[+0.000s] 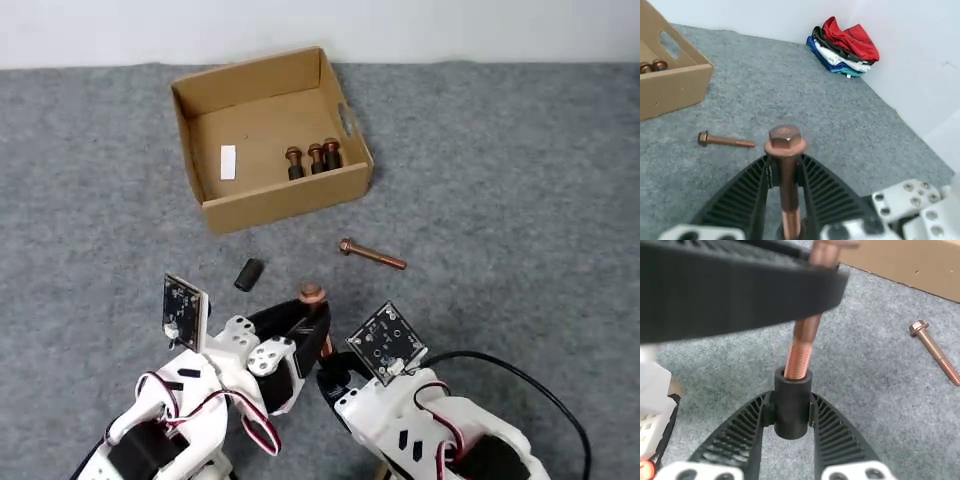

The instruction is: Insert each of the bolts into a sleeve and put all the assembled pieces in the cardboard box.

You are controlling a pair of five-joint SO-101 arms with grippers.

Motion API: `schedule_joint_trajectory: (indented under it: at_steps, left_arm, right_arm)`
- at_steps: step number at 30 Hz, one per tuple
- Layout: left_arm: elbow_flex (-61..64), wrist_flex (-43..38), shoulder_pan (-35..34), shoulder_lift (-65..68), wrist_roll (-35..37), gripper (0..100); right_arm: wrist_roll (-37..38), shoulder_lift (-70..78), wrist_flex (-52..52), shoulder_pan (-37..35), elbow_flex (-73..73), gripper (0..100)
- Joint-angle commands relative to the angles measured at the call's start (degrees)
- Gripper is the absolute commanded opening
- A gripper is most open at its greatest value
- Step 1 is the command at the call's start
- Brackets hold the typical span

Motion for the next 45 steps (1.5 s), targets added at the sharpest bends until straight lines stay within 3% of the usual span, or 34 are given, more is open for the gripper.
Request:
schedule_joint_trajectory:
  at_steps: [1,6,12,19,28,34,38,40,45]
  left_arm:
    - [-4.35,6.86,0.62,0.35,-0.62,1]
    - [-6.64,15.03,0.62,0.53,-4.57,1]
    - [-6.20,16.18,1.49,0.62,-8.18,1]
    - [-5.32,17.85,2.73,0.70,-12.04,21]
    - [-6.99,18.55,1.76,0.62,-12.13,22]
    - [-13.58,18.55,-7.03,0.62,-12.13,20]
    - [-16.48,18.02,-15.21,0.26,-12.22,3]
    - [-16.66,17.32,-20.31,0.18,-12.22,1]
    - [-11.65,14.24,-35.87,0.18,-20.66,0]
  right_arm:
    - [0.53,-0.48,-1.89,-0.40,-0.97,0.9]
    - [0.53,-0.57,-1.89,-0.13,-1.05,0.9]
    - [0.53,-0.66,-1.89,-0.13,-1.14,0.9]
    - [0.53,-0.66,-1.89,-0.04,-1.14,0.9]
    - [0.53,-0.57,-1.89,1.45,-1.05,0.9]
    - [0.53,-0.84,-1.89,4.26,-1.05,0.9]
    - [0.53,-0.75,-1.89,4.35,-1.05,0.9]
    - [0.53,-0.75,-1.89,4.62,-1.05,0.9]
    - [0.18,-0.84,-1.89,12.00,-1.05,0.9]
